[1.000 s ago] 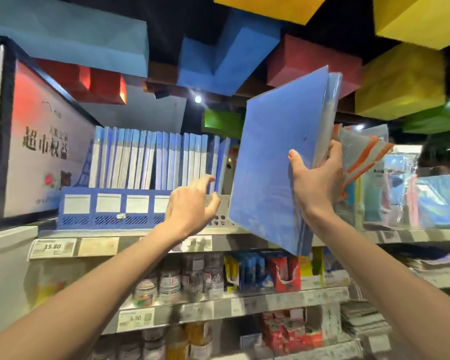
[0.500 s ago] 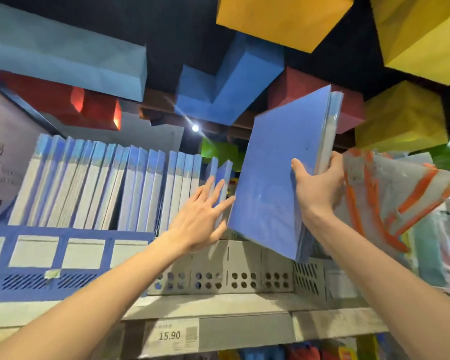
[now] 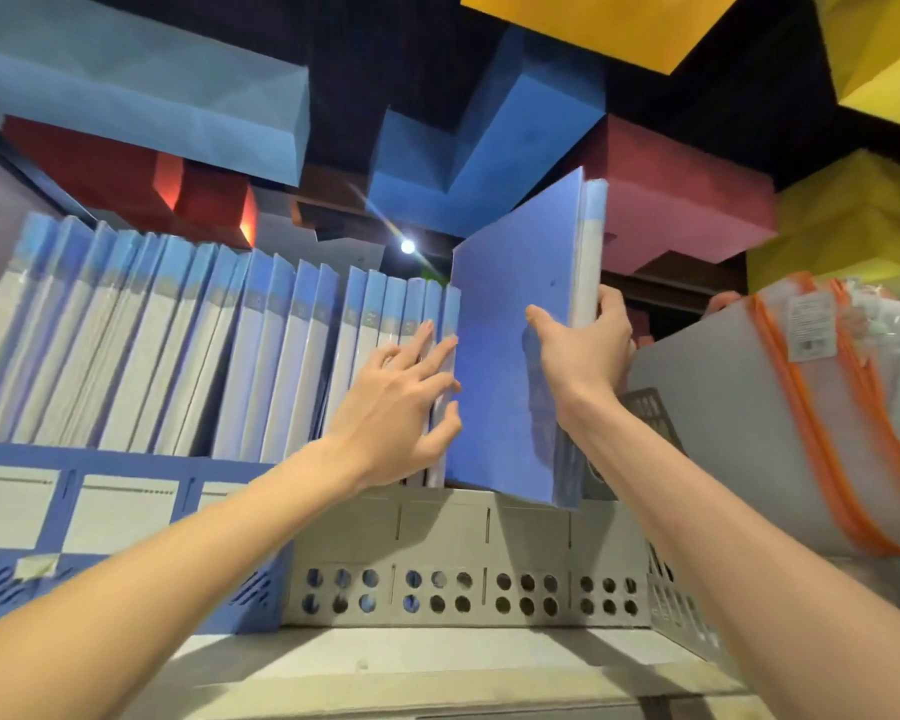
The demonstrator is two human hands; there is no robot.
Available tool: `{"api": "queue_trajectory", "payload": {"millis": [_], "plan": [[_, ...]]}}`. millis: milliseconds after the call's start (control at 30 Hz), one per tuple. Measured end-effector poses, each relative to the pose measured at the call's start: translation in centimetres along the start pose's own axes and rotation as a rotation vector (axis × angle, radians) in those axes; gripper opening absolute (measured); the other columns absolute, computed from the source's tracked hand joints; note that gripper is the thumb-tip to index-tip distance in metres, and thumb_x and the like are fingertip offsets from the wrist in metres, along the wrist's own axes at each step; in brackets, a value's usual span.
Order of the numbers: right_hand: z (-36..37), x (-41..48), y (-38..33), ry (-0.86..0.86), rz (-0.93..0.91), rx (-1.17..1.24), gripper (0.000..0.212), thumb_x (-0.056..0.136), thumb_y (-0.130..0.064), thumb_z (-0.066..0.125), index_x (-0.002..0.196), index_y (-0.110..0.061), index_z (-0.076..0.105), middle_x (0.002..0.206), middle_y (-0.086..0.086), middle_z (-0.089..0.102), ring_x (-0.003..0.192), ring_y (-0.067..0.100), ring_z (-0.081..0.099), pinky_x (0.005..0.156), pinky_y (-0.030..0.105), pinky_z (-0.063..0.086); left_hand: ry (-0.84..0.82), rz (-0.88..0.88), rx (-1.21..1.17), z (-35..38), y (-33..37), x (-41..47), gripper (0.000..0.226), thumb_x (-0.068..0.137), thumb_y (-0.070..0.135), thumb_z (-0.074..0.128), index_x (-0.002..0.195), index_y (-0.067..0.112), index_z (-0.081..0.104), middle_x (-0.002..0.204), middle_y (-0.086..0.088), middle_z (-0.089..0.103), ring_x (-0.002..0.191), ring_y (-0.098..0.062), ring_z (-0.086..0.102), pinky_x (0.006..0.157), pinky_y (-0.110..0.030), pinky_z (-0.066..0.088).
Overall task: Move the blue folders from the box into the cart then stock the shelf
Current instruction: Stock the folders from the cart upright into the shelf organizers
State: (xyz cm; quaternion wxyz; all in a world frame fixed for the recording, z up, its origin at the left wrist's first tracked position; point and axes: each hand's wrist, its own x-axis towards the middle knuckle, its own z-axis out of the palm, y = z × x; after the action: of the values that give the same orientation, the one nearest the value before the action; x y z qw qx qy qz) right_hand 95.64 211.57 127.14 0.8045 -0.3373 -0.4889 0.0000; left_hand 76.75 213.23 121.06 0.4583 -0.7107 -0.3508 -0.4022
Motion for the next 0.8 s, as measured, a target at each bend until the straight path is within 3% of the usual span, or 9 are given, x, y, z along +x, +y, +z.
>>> {"api": "queue_trajectory", "payload": {"millis": [167,367,467,567,667,733,800], "plan": [[1.2,0.6,0.6,-0.082,-0.005,-0.016,0.037,0.077,-0.039,0.077,0.105,-0.029,0.056,0.090,-0.013,0.060,0.090,0.017,0.058,0.082,0.043,0.055,0.017,0.050,-0.063,-0.2,-1.6,-0.7,0.033,0.092,0.036,0.053,0.116,0.027,0.073,0.153,0.000,0.047,0.151,-0.020,0.029,0.114,-0.038,0.032],[2.1,1.5,1.4,-0.207,0.096,0.027,0.035,0.075,-0.047,0.075,0.100,-0.023,0.065,0.097,-0.003,0.068,0.094,0.024,0.065,0.084,0.045,0.057,0.106,0.017,-0.113,0.5,-0.9,-0.2,0.031,0.089,0.033,0.052,0.105,0.025,0.077,0.147,0.000,0.055,0.146,-0.023,0.038,0.106,-0.040,0.039],[2.0,1.2,2.2,-0.288,0.125,0.083,0.034,0.077,-0.048,0.075,0.097,-0.021,0.070,0.095,-0.003,0.070,0.091,0.021,0.065,0.079,0.040,0.055,0.114,0.009,-0.148,0.8,-0.8,-0.4,0.033,0.089,0.036,0.051,0.107,0.025,0.076,0.149,0.001,0.053,0.148,-0.021,0.034,0.108,-0.037,0.034],[1.7,0.4,2.8,-0.375,0.142,0.118,0.029,0.080,-0.046,0.076,0.086,-0.019,0.068,0.079,-0.005,0.064,0.078,0.017,0.060,0.066,0.031,0.048,0.116,-0.036,-0.230,0.8,-0.6,-0.4,0.039,0.092,0.043,0.045,0.109,0.026,0.076,0.152,0.005,0.049,0.151,-0.015,0.028,0.112,-0.032,0.027],[0.9,-0.4,3.3,-0.426,0.130,0.196,0.028,0.084,-0.043,0.076,0.088,-0.017,0.067,0.073,-0.008,0.060,0.071,0.012,0.056,0.060,0.023,0.043,0.109,-0.050,-0.263,0.7,-0.8,-0.4,0.042,0.093,0.047,0.043,0.112,0.028,0.075,0.154,0.007,0.046,0.152,-0.011,0.022,0.115,-0.031,0.024],[0.0,-0.9,3.5,-0.487,0.117,0.241,0.027,0.087,-0.044,0.073,0.091,-0.018,0.068,0.077,-0.009,0.065,0.075,0.011,0.061,0.063,0.020,0.046,0.107,-0.049,-0.266,0.6,-0.8,-0.5,0.044,0.093,0.051,0.042,0.112,0.028,0.075,0.155,0.007,0.045,0.153,-0.009,0.021,0.116,-0.034,0.024],[-0.7,-1.6,4.0,-0.555,0.126,0.276,0.028,0.090,-0.044,0.069,0.098,-0.018,0.072,0.093,-0.007,0.074,0.090,0.011,0.069,0.076,0.023,0.053,0.108,-0.066,-0.277,0.4,-0.4,-0.5,0.048,0.093,0.057,0.040,0.113,0.028,0.074,0.155,0.007,0.044,0.153,-0.010,0.020,0.118,-0.038,0.024]]}}
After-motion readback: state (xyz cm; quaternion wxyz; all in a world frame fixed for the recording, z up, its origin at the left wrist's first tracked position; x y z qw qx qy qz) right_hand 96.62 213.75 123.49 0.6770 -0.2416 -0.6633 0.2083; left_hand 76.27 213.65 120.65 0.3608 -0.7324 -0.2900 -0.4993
